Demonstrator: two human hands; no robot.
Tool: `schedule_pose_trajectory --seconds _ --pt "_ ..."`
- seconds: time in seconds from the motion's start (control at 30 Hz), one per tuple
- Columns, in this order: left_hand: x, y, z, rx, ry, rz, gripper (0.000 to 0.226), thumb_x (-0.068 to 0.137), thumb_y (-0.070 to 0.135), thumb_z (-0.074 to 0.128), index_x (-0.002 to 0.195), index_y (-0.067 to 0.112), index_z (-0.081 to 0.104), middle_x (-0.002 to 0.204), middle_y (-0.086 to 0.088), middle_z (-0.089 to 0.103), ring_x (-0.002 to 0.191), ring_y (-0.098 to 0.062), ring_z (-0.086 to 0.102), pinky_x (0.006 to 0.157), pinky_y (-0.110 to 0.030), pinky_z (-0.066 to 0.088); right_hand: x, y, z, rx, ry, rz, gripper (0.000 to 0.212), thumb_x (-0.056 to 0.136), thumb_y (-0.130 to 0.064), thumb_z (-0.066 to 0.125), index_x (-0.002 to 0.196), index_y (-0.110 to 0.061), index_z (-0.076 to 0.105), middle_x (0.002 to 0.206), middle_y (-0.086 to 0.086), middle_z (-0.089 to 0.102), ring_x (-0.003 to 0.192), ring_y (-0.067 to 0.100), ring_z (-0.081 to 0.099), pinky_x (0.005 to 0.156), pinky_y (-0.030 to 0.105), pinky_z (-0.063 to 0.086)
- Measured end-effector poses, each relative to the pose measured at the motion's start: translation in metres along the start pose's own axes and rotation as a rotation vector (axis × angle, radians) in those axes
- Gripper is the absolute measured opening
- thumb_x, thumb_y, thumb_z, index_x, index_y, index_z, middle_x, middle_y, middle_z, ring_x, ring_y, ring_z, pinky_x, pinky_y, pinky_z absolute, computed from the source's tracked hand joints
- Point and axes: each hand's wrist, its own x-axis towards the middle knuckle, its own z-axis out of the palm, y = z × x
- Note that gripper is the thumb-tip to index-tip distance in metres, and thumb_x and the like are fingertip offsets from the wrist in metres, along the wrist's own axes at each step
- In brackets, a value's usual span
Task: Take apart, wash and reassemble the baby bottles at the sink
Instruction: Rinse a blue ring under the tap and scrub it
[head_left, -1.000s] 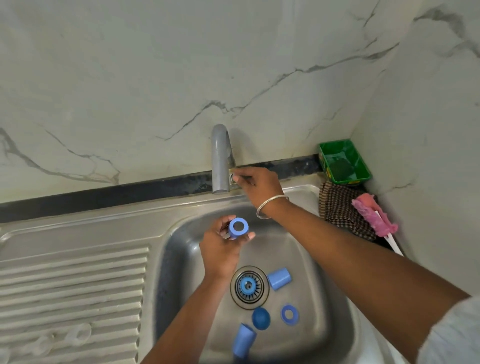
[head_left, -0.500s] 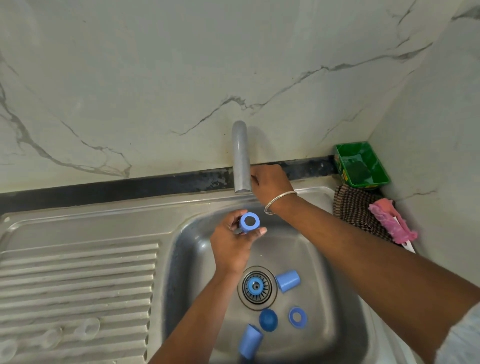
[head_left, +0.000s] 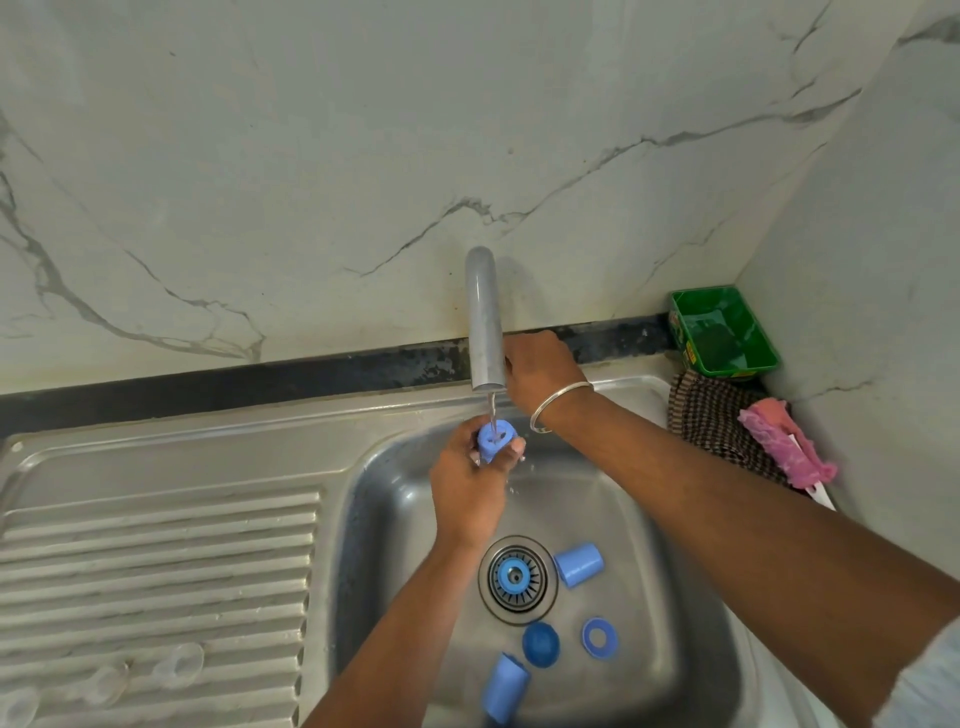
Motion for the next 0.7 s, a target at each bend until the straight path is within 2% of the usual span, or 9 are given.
schedule_pose_trajectory --seconds 0.07,0.13,0.23,0.33,0.43,0.5,0.57,0.63,0.7 --pt "-0.004 0.005 0.001 -0.062 -0.020 -0.096 0.013 0.093 0.014 0.068 0.103 0.021 0.068 0.092 0.005 0.072 0.087 -0.012 0.067 0.075 -0.017 0.053 0.000 0.000 0.001 -0.004 0.001 0.001 0.028 0.101 -0.017 0.043 0.097 0.000 0.064 0.098 0.020 0.067 0.093 0.036 0.060 0.069 0.030 0.035" --pt "-0.006 0.014 0.002 -0.209 -0.064 -0.273 0.008 0.100 0.019 0.057 0.097 0.023 0.064 0.088 0.003 0.068 0.081 -0.012 0.062 0.066 -0.020 0.049 0.001 0.001 0.003 -0.001 0.006 -0.001 0.029 0.101 -0.019 0.043 0.098 -0.001 0.065 0.099 0.019 0.067 0.093 0.036 0.060 0.071 0.032 0.037" --pt "-0.001 0.026 0.007 -0.388 -0.060 -0.555 0.025 0.103 0.032 0.047 0.092 0.017 0.063 0.083 -0.005 0.071 0.071 -0.014 0.059 0.063 -0.028 0.043 0.003 0.002 0.004 -0.006 0.018 -0.004 0.029 0.101 -0.021 0.044 0.097 -0.003 0.065 0.100 0.019 0.068 0.093 0.037 0.060 0.069 0.030 0.033" --pt "-0.001 0.033 0.008 -0.592 -0.052 -0.769 0.033 0.100 0.034 0.047 0.095 0.007 0.066 0.073 -0.010 0.071 0.053 -0.013 0.053 0.053 -0.023 0.042 0.005 0.003 0.004 -0.002 0.007 0.006 0.028 0.101 -0.022 0.045 0.101 -0.005 0.066 0.101 0.018 0.068 0.093 0.036 0.060 0.069 0.029 0.033" --pt "-0.002 0.033 0.003 -0.717 -0.057 -0.830 0.034 0.100 0.035 0.051 0.107 0.006 0.066 0.083 -0.015 0.074 0.056 -0.016 0.061 0.050 -0.021 0.048 0.003 0.006 0.010 0.060 0.012 0.005 0.022 0.098 -0.021 0.048 0.100 -0.008 0.065 0.098 0.015 0.068 0.092 0.035 0.062 0.069 0.029 0.037" --pt "-0.001 0.031 0.000 -0.765 -0.053 -0.836 0.037 0.100 0.038 0.053 0.109 0.005 0.066 0.085 -0.016 0.074 0.061 -0.019 0.066 0.051 -0.022 0.052 -0.003 0.012 0.022 0.208 0.046 0.003 0.019 0.093 -0.021 0.054 0.107 -0.012 0.064 0.101 0.011 0.070 0.096 0.032 0.064 0.074 0.028 0.044" --pt "-0.002 0.028 -0.003 -0.792 -0.038 -0.829 0.037 0.100 0.039 0.054 0.103 0.005 0.066 0.081 -0.015 0.073 0.062 -0.020 0.069 0.053 -0.024 0.056 -0.022 0.015 0.036 0.377 0.087 0.039 0.035 0.088 -0.032 0.061 0.122 -0.023 0.060 0.111 0.002 0.070 0.104 0.022 0.065 0.086 0.031 0.051" --pt "-0.002 0.026 -0.006 -0.811 -0.020 -0.811 0.035 0.101 0.038 0.053 0.102 0.006 0.067 0.080 -0.013 0.073 0.065 -0.020 0.071 0.058 -0.028 0.059 -0.044 0.014 0.049 0.441 0.109 0.027 0.044 0.083 -0.041 0.068 0.125 -0.028 0.060 0.115 -0.004 0.069 0.106 0.014 0.064 0.090 0.033 0.054" --pt "-0.002 0.027 -0.007 -0.801 -0.027 -0.807 0.038 0.103 0.038 0.050 0.108 0.005 0.068 0.087 -0.013 0.074 0.072 -0.020 0.072 0.066 -0.030 0.060 -0.061 0.016 0.059 0.423 0.081 -0.044 0.044 0.078 -0.033 0.076 0.119 -0.022 0.064 0.109 -0.002 0.070 0.100 0.012 0.064 0.087 0.029 0.055"
